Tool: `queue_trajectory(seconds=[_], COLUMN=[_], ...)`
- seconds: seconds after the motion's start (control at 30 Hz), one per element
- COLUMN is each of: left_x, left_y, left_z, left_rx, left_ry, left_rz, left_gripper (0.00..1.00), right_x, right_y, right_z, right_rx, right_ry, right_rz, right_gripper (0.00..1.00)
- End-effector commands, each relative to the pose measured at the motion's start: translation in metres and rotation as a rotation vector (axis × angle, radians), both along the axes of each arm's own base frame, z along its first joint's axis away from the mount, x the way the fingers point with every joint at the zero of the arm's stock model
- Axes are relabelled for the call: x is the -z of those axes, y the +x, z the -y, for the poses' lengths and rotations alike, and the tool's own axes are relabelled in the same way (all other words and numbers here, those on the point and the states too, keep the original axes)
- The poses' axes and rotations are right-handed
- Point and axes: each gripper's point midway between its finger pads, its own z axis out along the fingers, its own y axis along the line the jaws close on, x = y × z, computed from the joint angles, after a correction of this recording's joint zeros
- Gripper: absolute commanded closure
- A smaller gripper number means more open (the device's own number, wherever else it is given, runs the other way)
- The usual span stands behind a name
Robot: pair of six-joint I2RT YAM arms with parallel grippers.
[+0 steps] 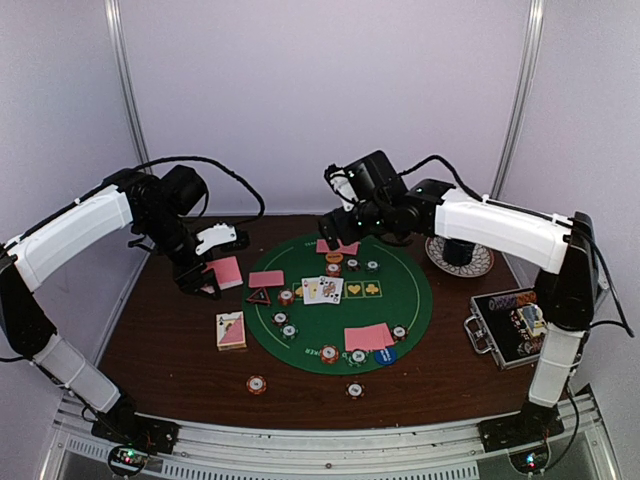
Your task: Distribute texas hold em gaming equipment
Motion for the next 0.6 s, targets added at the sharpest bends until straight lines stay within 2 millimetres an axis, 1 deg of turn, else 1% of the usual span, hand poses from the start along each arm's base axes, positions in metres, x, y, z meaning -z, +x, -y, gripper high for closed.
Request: queue_trajectory(seconds=[0.0, 0.07, 0.17, 0.33, 0.43, 0.57], left_x=[-0.019, -0.020, -0.020, -0.022, -0.023, -0.023], left_y=[0.004, 0.005, 0.005, 0.008, 0.008, 0.007], left_z=[0.005, 0.005, 0.006, 0.007, 0.008, 0.008], left_rx=[0.017, 0.016, 0.018, 0.015, 0.014, 0.015], left_ry=[-0.050, -0.052, -0.053, -0.058, -0.060, -0.063], left_rz=[0.051, 0.052, 0.052, 0.056, 0.056, 0.053], left_gripper=[1.00, 1.00, 1.00, 1.00, 1.00, 1.00], right_x=[-0.002, -0.009, -0.020, -0.015, -0.012, -0.014], right_y=[-0.044, -0.059, -0.074, -0.091, -0.097, -0.106], right_z=[-0.044, -0.059, -0.083, -0.119, -0.132, -0.142], right_rx=[-0.141, -0.203, -0.285, -0.365, -0.399, -0.434], right_ry=[0.348, 0.475, 0.618, 0.761, 0.817, 0.829], right_rz=[-0.311, -0.415, -0.560, -0.813, -0.896, -0.934], right_gripper=[0.00, 0.01, 0.01, 0.00, 0.00, 0.00])
